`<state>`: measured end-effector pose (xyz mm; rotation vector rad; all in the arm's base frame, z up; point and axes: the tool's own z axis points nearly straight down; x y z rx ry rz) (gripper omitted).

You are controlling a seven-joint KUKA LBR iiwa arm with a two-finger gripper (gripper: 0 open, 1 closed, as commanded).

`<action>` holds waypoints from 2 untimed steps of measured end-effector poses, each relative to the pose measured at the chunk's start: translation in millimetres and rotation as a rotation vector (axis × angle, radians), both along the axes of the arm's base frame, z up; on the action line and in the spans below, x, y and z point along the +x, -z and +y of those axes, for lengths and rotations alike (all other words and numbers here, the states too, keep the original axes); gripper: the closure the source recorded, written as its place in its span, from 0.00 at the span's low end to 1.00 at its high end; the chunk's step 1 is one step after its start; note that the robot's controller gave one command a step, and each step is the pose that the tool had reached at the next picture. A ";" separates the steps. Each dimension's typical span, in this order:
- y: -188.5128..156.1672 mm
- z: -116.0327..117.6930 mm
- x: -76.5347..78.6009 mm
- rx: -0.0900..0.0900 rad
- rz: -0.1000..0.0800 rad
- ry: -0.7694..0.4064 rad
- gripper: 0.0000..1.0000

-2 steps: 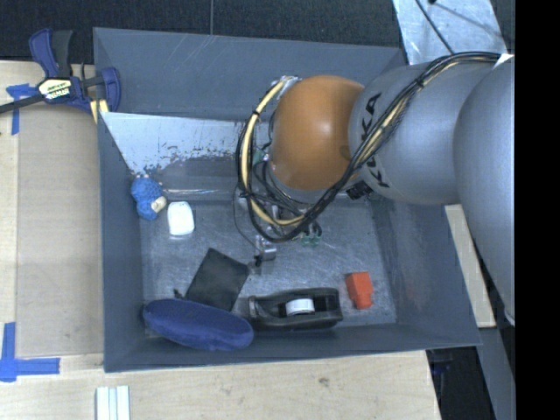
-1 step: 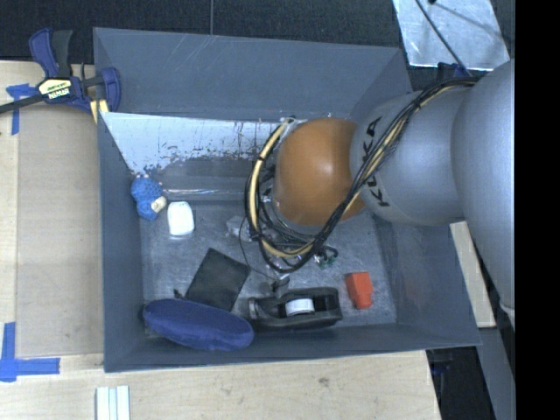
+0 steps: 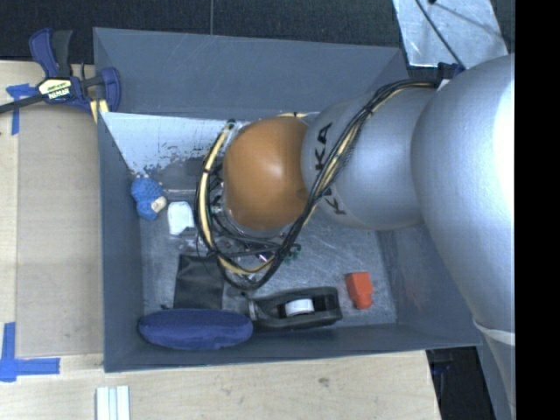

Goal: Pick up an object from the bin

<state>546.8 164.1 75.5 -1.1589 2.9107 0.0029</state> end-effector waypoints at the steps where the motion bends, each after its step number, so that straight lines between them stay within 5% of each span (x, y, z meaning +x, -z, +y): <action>1: 0.6 -2.1 -0.2 -0.002 0.002 0.005 1.00; 2: -166.1 12.6 -19.9 0.000 -0.004 0.006 1.00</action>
Offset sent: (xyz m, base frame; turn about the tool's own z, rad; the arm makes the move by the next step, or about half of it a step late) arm 0.0000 0.0000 0.0000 0.0000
